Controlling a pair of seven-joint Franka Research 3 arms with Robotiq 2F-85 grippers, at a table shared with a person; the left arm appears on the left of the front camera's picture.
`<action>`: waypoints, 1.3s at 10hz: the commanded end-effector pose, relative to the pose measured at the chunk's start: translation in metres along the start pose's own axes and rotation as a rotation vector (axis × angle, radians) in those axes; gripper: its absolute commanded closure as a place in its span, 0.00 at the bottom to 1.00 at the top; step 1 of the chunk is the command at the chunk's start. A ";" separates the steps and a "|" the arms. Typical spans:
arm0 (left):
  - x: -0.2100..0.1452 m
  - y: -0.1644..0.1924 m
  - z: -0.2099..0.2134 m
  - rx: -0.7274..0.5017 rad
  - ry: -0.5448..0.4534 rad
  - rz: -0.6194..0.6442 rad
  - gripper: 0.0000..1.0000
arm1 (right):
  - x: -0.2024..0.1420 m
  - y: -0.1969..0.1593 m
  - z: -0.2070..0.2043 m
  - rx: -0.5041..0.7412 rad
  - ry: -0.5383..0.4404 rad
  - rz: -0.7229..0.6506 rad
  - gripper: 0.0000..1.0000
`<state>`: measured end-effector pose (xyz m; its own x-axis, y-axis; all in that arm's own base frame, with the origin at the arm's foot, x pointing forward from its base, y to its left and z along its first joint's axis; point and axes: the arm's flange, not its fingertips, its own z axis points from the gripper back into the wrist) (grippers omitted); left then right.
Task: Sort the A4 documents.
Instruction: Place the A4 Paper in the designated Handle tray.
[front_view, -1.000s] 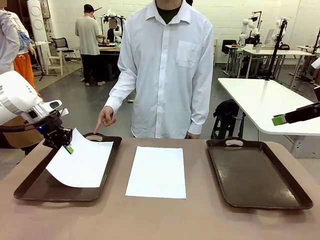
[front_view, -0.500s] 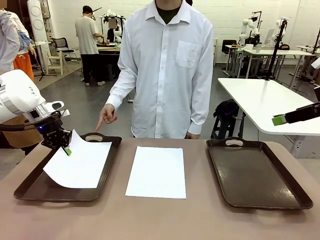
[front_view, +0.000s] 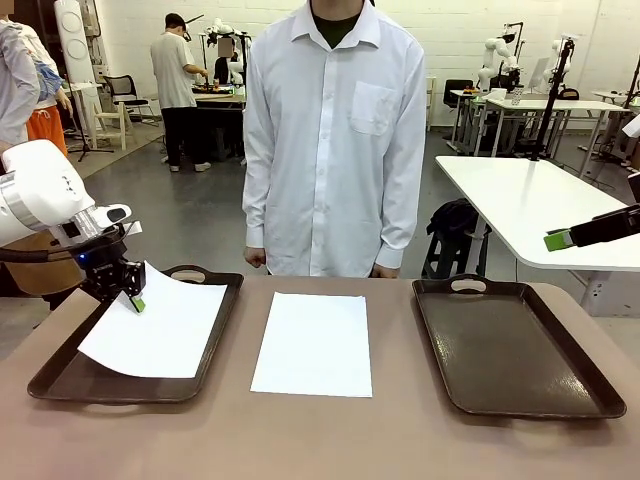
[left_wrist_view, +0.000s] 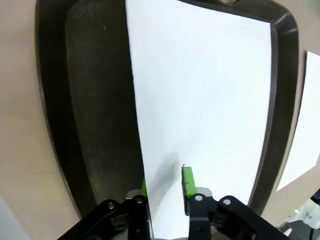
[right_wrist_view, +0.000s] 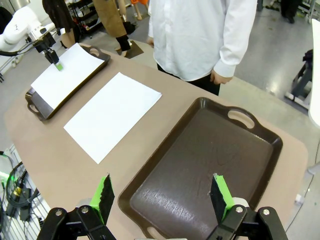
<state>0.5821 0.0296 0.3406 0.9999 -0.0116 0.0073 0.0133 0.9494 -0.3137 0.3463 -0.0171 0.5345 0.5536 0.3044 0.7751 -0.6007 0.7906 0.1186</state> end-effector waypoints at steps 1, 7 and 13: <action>-0.005 -0.007 -0.001 0.080 0.003 0.011 0.41 | -0.001 -0.001 -0.002 0.015 -0.004 -0.005 0.00; -0.018 -0.014 0.008 0.113 -0.032 0.027 0.10 | -0.001 -0.001 -0.002 0.015 -0.004 -0.005 0.00; -0.015 -0.011 0.007 0.041 -0.032 0.058 0.00 | -0.001 -0.001 -0.002 0.015 -0.004 -0.005 0.00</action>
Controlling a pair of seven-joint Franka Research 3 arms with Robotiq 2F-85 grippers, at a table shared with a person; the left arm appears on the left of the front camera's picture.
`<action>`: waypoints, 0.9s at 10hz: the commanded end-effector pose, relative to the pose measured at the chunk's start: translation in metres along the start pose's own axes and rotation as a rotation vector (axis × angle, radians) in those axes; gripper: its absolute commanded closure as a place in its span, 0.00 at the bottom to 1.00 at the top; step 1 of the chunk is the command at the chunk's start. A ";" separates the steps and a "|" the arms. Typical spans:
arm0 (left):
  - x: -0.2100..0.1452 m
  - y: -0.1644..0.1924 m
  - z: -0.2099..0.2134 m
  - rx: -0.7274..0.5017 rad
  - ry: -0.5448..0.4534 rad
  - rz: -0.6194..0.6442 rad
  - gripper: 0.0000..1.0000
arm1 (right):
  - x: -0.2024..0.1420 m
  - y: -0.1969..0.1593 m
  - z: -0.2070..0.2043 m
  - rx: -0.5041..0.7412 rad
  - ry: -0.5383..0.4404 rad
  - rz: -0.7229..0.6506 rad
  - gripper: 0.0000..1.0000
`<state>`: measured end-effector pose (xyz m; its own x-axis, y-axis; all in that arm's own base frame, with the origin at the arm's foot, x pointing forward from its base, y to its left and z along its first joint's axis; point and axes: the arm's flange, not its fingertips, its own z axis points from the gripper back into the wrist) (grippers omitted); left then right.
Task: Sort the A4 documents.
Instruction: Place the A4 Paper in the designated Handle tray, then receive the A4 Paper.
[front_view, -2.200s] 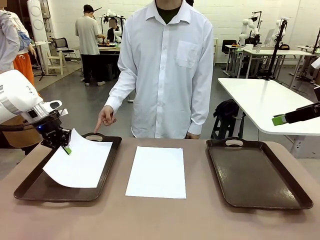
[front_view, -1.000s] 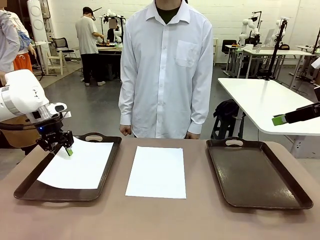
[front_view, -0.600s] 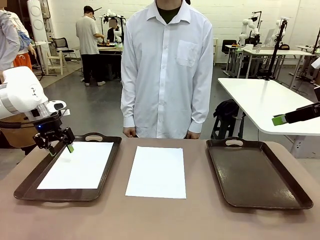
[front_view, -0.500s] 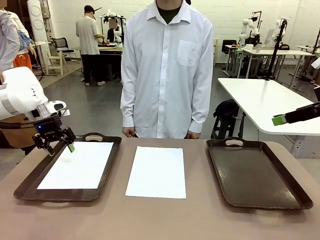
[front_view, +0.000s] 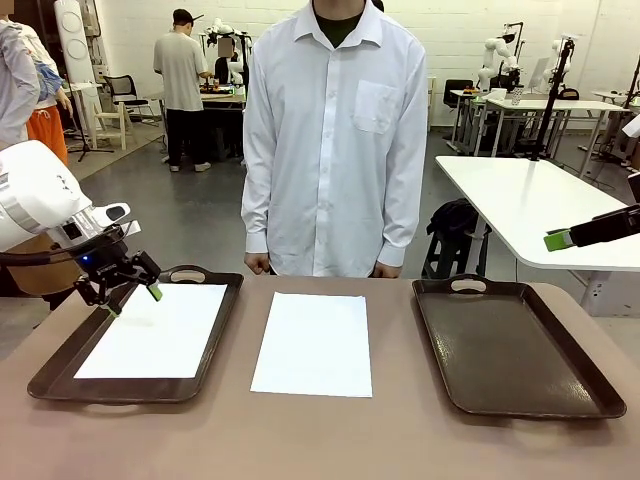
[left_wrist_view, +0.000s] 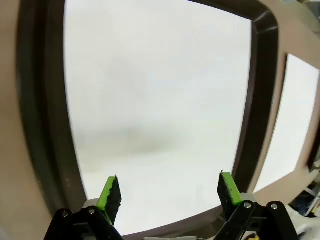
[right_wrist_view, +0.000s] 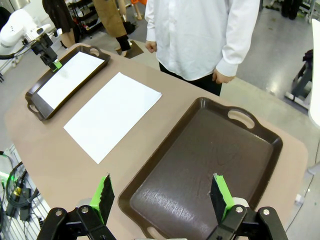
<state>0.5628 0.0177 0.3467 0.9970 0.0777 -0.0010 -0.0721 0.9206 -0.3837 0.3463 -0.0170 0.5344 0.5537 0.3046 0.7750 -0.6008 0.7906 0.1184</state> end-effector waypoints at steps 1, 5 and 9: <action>0.004 0.002 0.005 0.114 -0.013 -0.030 0.00 | -0.001 -0.001 -0.002 0.015 -0.005 -0.005 0.00; 0.004 0.002 0.005 0.114 -0.013 -0.030 0.00 | -0.001 -0.001 -0.002 0.015 -0.005 -0.005 0.00; 0.004 0.002 0.005 0.114 -0.013 -0.030 0.00 | -0.001 -0.001 -0.002 0.015 -0.005 -0.005 0.00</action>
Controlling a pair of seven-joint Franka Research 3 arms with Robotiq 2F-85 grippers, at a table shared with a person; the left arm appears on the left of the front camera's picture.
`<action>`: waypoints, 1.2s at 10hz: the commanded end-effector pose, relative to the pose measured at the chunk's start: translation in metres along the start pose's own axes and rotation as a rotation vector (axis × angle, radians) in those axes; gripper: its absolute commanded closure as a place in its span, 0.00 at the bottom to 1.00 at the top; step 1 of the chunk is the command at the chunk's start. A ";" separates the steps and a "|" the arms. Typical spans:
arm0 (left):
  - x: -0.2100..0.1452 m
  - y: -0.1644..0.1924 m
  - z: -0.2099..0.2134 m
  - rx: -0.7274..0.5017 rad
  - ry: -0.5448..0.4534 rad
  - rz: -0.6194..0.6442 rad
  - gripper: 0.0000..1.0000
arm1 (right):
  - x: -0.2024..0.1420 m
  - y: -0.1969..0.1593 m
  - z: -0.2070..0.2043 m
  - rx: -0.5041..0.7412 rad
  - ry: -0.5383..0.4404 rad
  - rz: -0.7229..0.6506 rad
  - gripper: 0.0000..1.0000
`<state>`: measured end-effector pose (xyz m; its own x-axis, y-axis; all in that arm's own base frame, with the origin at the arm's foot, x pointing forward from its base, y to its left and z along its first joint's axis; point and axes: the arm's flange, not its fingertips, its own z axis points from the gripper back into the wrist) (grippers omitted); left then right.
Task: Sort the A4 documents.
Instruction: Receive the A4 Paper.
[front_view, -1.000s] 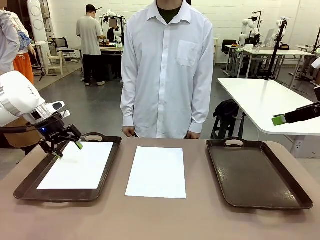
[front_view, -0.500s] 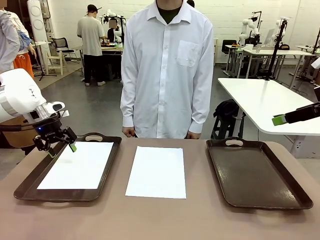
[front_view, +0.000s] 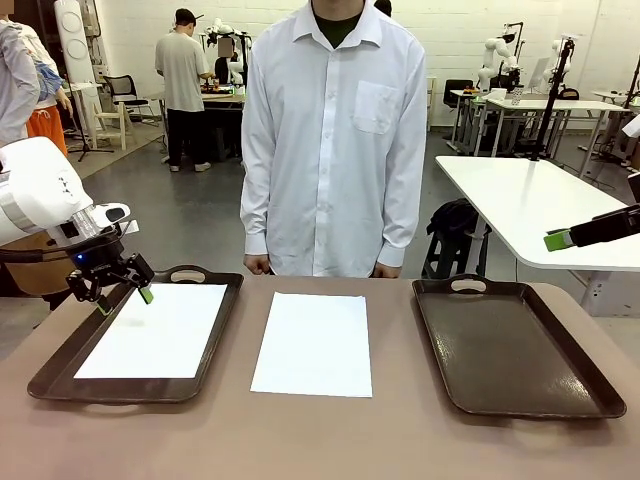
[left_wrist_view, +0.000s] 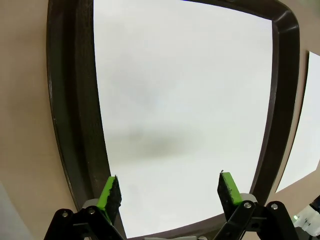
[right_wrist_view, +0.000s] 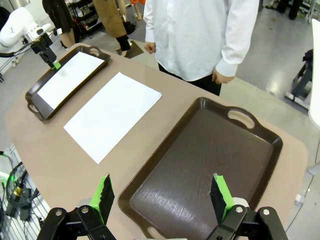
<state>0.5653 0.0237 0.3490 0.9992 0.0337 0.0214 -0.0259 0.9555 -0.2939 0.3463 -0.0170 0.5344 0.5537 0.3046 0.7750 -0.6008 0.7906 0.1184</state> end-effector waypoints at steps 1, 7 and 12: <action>0.001 -0.002 0.001 0.020 -0.005 0.019 0.00 | -0.001 -0.001 -0.002 0.015 -0.005 -0.005 0.00; 0.000 0.000 0.000 0.000 0.000 0.000 0.00 | -0.001 -0.001 -0.002 0.015 -0.005 -0.005 0.00; -0.071 0.017 0.115 0.030 -0.328 -0.194 0.00 | -0.001 -0.001 -0.002 0.015 -0.005 -0.005 0.00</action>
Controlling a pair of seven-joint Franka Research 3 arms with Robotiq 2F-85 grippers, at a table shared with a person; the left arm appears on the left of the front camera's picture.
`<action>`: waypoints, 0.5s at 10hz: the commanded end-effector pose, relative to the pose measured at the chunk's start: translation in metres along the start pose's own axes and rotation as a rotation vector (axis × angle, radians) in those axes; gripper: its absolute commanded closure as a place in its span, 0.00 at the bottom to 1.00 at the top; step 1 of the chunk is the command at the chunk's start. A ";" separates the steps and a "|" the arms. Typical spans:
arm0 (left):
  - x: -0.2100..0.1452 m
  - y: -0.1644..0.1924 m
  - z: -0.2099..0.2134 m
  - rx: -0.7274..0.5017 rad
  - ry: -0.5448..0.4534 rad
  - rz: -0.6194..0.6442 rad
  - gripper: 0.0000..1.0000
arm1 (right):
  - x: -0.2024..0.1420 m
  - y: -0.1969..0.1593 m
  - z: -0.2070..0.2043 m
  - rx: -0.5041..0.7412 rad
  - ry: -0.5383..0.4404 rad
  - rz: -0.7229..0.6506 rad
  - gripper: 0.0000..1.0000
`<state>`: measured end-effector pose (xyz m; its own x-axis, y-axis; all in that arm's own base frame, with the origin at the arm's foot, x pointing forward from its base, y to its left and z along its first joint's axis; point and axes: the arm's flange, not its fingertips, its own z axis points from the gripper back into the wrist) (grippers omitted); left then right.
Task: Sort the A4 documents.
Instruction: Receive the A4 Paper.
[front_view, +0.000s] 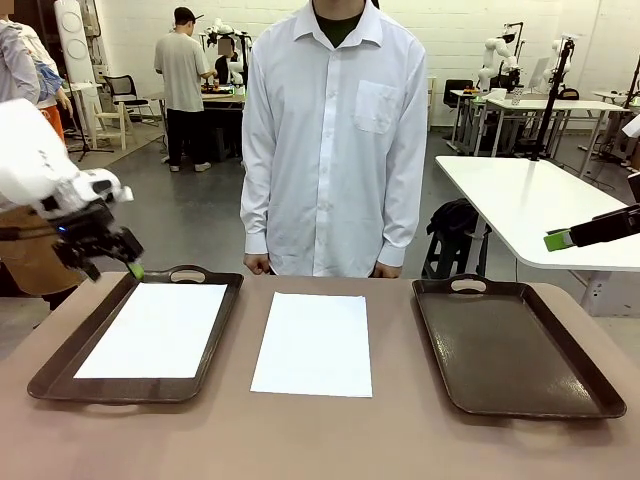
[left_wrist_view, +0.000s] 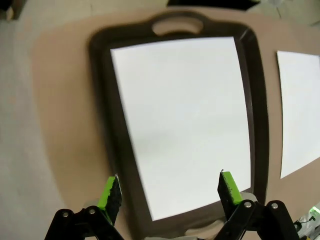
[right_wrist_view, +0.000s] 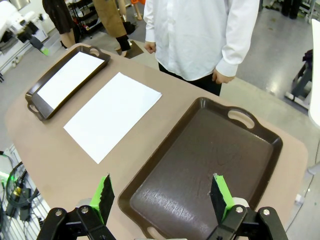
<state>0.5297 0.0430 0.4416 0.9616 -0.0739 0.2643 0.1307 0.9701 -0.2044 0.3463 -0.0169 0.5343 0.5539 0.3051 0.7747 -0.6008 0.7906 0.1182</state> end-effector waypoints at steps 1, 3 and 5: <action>-0.055 0.021 0.051 -0.075 -0.204 -0.074 0.00 | -0.001 -0.001 -0.002 0.015 -0.005 -0.005 0.00; -0.083 0.012 0.092 -0.140 -0.418 -0.214 0.00 | -0.001 -0.001 -0.002 0.015 -0.005 -0.005 0.00; -0.093 -0.004 0.119 -0.243 -0.523 -0.413 0.00 | -0.001 -0.001 -0.002 0.015 -0.005 -0.005 0.00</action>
<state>0.4137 0.0796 0.5414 0.6657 -0.1973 0.7196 0.4473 0.8774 -0.1733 0.3463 -0.0168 0.5344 0.5540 0.3049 0.7747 -0.6006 0.7907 0.1183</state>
